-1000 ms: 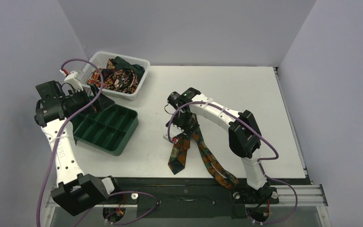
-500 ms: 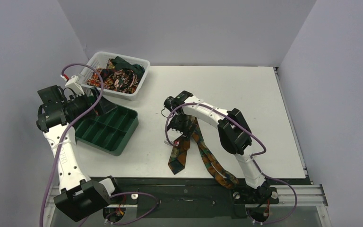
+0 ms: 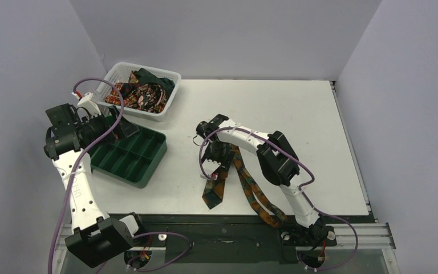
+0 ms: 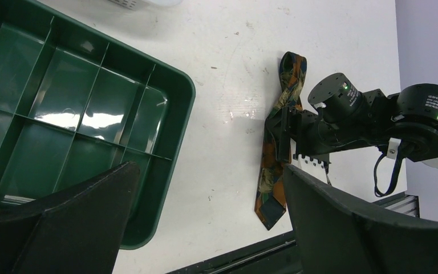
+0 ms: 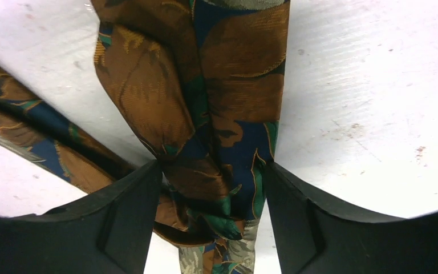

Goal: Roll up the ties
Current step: Pick up the tie at the center of the board.

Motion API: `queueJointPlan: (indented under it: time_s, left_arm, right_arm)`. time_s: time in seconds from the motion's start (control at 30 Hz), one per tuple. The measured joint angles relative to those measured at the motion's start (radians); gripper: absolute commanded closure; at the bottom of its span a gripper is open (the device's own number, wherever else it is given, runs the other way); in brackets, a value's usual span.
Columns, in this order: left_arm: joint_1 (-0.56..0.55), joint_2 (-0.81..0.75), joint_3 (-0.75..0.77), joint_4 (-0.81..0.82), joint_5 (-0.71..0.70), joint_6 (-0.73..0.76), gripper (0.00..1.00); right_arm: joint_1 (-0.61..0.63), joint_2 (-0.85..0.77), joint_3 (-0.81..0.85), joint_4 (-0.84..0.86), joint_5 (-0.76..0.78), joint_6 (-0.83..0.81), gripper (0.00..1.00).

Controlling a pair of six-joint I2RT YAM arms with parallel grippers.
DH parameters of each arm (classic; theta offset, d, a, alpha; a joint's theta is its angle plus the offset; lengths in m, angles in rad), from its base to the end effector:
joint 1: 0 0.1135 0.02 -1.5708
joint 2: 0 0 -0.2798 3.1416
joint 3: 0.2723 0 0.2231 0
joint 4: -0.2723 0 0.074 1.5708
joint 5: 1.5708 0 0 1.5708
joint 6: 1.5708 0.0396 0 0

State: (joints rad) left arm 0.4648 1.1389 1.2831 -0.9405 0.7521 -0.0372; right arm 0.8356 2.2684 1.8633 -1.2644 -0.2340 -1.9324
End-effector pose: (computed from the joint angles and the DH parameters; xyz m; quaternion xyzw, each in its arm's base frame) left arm 0.1720 0.0560 0.3843 -0.0796 0.8687 -0.2578 0.4154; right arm 0.2680 0.3101 0.1864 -0.9736 0.1899 0.1250 0.0190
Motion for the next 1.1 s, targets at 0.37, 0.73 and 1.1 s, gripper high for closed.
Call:
queueJointPlan:
  time_s: [0.37, 0.73, 1.1]
  left_arm:
    - [0.000, 0.000, 0.014, -0.037, -0.049, 0.015, 0.03]
    - [0.000, 0.000, 0.020, -0.009, -0.052, 0.017, 0.03]
    - [0.001, -0.092, -0.065, 0.289, -0.111, -0.080, 0.03]
  right_arm:
    - [0.048, 0.026, 0.023, 0.019, 0.126, -0.028, 1.00]
    - [0.011, 0.013, 0.088, 0.005, -0.058, 0.268, 1.00]
    - [-0.230, -0.336, 0.142, 0.586, -0.276, 1.345, 1.00]
